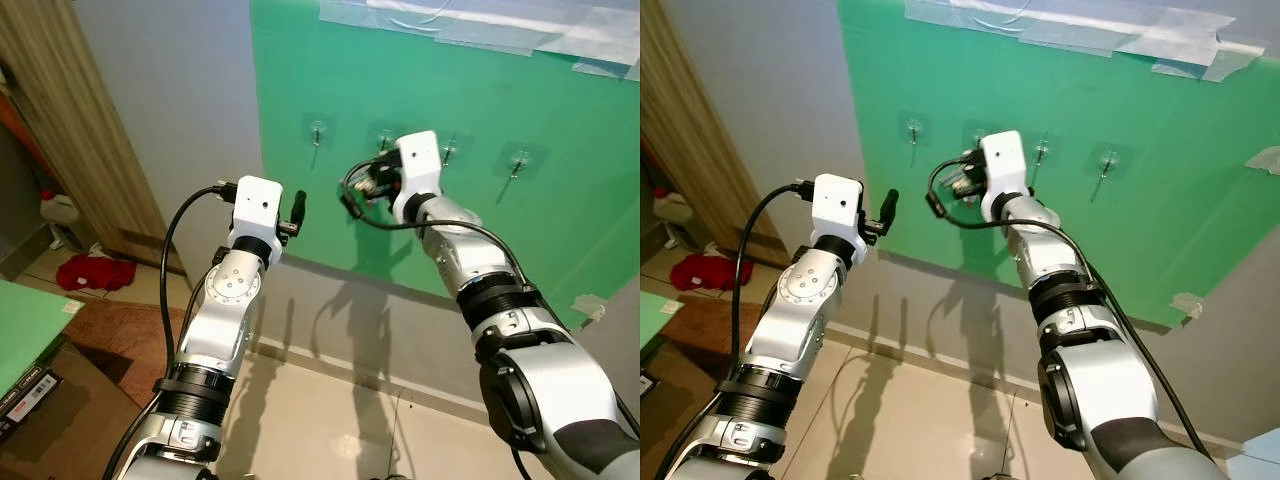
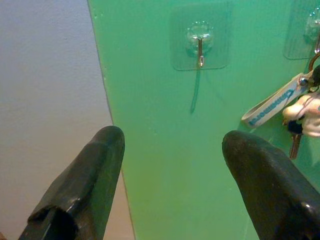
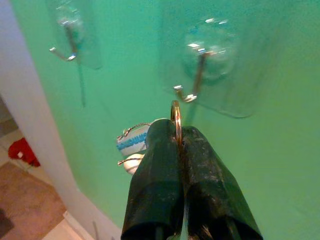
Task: Hang keys on a hook
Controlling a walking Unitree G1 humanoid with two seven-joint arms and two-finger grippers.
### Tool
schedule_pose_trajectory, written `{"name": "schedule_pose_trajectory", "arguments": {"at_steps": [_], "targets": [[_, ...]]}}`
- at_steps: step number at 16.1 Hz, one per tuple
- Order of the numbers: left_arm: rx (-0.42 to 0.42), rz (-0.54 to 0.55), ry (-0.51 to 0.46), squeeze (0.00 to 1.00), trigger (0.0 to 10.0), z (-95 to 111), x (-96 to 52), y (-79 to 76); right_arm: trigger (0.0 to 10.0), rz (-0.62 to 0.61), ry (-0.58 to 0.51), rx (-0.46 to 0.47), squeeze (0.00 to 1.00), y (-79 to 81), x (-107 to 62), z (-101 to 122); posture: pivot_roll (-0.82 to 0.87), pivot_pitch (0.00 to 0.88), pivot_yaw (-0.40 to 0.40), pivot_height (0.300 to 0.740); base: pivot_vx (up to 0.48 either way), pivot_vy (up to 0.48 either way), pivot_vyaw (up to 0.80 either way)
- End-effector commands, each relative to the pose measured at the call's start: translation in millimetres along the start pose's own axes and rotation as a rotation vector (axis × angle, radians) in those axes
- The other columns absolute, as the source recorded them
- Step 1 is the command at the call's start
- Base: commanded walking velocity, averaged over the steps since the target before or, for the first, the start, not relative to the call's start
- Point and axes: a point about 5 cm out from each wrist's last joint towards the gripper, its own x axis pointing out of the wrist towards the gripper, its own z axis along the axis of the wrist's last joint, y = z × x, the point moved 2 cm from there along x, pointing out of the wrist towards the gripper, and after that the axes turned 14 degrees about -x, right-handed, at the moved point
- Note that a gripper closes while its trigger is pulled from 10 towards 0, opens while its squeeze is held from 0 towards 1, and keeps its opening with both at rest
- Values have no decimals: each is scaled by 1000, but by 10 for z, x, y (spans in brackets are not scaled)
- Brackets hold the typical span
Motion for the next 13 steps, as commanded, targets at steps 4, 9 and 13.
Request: {"name": "schedule_pose_trajectory", "arguments": {"at_steps": [4, 9, 13], "targets": [[7, -9, -14, 0, 10000, 53, 23, -21, 0, -19, -69, -49, 0, -64, 17, 176, -33, 0, 6, 740, 0, 0, 0], [6, -9, -14, 0, 10000, 52, 24, -25, 0, 10, -107, -120, 0, -8, 20, 244, -35, 0, 5, 740, 0, 0, 0], [6, -7, -14, 0, 10000, 50, 26, -21, 0, -10, -80, -28, 0, -72, 29, 201, -34, 0, 3, 740, 0, 0, 0]]}}
